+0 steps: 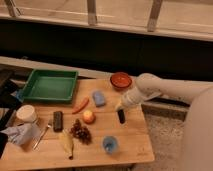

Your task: Wipe table surface with brush

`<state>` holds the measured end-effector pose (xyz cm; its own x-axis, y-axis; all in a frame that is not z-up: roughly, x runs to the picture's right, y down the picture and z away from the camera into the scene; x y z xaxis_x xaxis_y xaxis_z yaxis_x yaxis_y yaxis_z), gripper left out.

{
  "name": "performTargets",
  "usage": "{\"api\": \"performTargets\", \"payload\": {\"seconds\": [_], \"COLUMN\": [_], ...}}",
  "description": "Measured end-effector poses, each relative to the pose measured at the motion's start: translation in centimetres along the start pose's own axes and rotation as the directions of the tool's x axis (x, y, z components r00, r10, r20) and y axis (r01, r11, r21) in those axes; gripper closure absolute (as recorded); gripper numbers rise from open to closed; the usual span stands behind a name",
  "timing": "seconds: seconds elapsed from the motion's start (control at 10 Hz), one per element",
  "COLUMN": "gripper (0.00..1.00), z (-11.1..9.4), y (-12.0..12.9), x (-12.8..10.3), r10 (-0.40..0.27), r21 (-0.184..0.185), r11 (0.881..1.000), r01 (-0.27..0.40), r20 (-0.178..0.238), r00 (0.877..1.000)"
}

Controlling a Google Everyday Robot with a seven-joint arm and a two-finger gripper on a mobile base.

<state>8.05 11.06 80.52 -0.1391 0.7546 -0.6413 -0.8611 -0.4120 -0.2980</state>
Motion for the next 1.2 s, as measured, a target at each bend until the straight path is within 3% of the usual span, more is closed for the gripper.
{"api": "performTargets", "payload": {"seconds": [0.2,0.4,0.6,0.8,1.0,1.2], "gripper": [1.00,1.00,1.00,1.00,1.00,1.00], "z": [1.8,2.9,3.6,3.1,2.0,0.7], "y": [3.1,4.3,3.8,1.8,-0.6,-2.4], "x": [0.2,2.5,5.2,6.4,5.6,2.1], "r10": [-0.059,-0.098,-0.102,-0.060,-0.005,0.024], "r21": [-0.007,0.006,0.049,0.081,0.111,0.124], "r11": [0.998,0.995,0.993,0.995,0.994,0.992], "r01": [0.059,0.098,0.106,0.066,0.010,-0.021], "r20": [-0.028,-0.059,-0.082,-0.079,-0.049,-0.018], "r00": [0.998,0.993,0.991,0.995,0.999,1.000]}}
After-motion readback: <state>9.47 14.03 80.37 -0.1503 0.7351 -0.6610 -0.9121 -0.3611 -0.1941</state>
